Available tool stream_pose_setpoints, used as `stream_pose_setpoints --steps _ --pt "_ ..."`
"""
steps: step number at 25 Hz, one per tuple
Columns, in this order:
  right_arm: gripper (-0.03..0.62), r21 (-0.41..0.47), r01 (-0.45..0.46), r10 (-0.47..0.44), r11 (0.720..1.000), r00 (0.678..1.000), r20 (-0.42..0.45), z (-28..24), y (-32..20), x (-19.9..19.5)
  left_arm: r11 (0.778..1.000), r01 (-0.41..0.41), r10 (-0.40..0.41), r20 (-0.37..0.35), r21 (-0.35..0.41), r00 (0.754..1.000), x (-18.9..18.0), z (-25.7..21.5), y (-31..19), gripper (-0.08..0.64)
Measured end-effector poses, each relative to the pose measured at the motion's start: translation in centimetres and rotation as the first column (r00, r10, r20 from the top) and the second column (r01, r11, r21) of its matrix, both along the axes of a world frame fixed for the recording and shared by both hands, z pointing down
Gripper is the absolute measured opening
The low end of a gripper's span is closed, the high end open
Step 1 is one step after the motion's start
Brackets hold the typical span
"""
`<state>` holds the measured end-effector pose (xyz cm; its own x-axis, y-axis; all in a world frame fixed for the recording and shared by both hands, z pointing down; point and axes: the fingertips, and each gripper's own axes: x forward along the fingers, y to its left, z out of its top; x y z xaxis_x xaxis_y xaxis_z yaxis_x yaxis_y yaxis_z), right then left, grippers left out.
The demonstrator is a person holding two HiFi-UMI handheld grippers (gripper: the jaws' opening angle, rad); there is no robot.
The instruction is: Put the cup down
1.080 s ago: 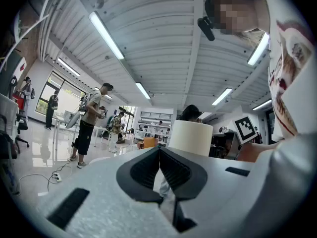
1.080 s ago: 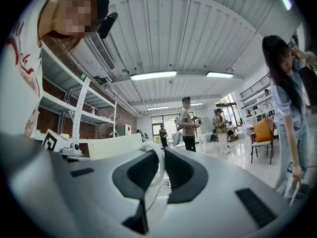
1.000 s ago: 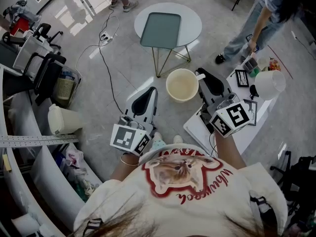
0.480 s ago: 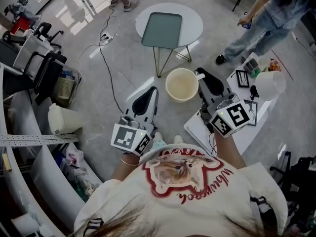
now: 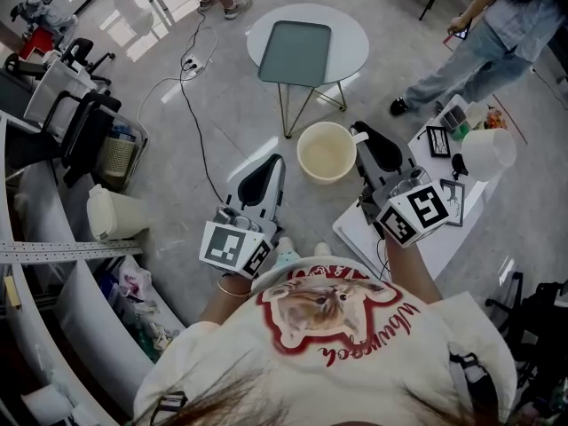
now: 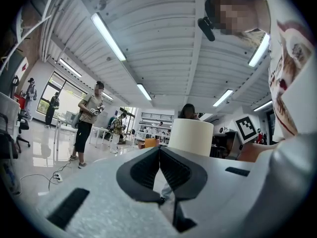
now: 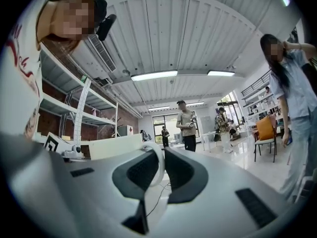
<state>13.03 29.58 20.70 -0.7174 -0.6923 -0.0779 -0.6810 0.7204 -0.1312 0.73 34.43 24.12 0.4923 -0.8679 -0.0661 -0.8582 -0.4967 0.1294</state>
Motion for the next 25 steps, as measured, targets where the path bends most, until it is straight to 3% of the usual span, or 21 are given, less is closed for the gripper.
stream_pose_setpoints --steps 5,18,25 --pt "0.054 -0.003 -0.008 0.008 1.000 1.000 -0.020 0.3 -0.3 -1.3 1.000 -0.002 0.002 -0.001 0.005 1.000 -1.4 -0.2 -0.2 0.014" --pt "0.054 0.007 -0.020 0.019 1.000 0.999 0.033 0.1 0.0 -7.1 1.000 -0.008 0.008 0.013 0.021 1.000 -7.5 -0.2 -0.1 0.014" --pt "0.054 -0.008 -0.038 0.039 0.999 0.999 0.036 0.2 0.3 -7.7 0.999 -0.029 0.029 0.001 0.019 1.000 -8.2 0.1 -0.1 0.014"
